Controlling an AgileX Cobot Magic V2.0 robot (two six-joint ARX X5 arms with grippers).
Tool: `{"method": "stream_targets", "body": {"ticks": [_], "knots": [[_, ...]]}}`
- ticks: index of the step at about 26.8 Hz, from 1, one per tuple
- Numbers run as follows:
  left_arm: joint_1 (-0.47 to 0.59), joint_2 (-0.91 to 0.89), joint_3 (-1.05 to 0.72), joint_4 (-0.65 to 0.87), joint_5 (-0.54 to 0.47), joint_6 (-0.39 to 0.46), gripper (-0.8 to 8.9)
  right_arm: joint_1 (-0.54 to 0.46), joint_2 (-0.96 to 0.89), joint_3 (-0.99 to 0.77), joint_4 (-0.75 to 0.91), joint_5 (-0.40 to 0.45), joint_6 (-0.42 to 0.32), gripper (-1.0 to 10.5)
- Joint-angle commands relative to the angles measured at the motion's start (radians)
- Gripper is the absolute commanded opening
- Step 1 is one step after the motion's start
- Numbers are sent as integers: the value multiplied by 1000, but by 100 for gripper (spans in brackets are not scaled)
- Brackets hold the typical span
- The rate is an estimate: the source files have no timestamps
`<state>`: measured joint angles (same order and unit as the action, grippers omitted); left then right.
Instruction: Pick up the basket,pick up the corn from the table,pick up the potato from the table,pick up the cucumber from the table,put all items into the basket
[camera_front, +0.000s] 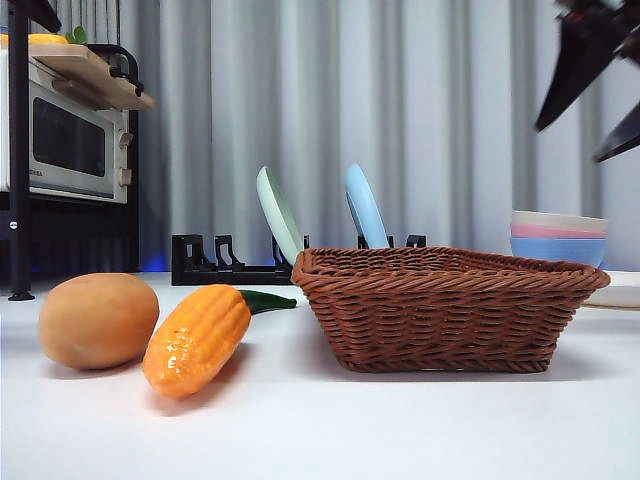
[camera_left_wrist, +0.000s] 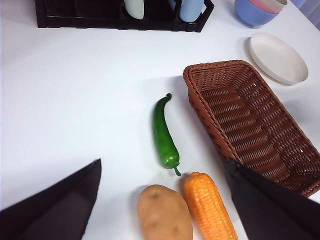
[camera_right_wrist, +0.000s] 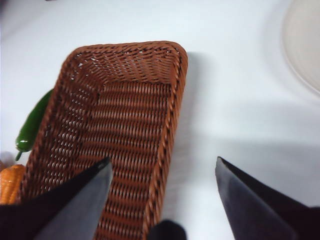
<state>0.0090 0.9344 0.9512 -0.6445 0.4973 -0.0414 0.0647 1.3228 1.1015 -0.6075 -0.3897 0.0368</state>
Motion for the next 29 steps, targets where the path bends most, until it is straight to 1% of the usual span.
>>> {"method": "stream_targets", "body": {"ticks": [1, 6, 14, 15, 16, 17, 18, 19, 23, 26, 29], "knots": [[-3, 1, 5, 0, 3, 15, 413, 26, 100, 55, -10, 4, -9, 346], [-3, 1, 5, -2, 2, 15, 413, 60, 283, 143, -57, 8, -9, 346], [-3, 1, 5, -23, 2, 15, 413, 80, 464, 151, -59, -3, -9, 339], [-3, 1, 5, -24, 2, 15, 413, 82, 475, 151, -59, -2, -9, 317], [-3, 1, 5, -26, 2, 15, 413, 84, 484, 151, -58, -4, -9, 258], [-3, 1, 5, -29, 2, 15, 412, 88, 492, 151, -59, -3, -10, 101], [-3, 1, 5, -32, 2, 15, 412, 88, 492, 151, -58, -4, -10, -29], [-3, 1, 5, -35, 2, 15, 409, 88, 489, 151, -52, -4, -8, -8], [-32, 24, 5, -10, 10, 15, 409, 86, 413, 152, -59, -3, 22, -8], [-101, 97, 33, 26, 8, 11, 413, 86, 294, 152, -61, -2, 33, -8], [-190, 230, 108, 38, -3, 9, 413, 86, 159, 152, -69, 0, 41, -8]]}}
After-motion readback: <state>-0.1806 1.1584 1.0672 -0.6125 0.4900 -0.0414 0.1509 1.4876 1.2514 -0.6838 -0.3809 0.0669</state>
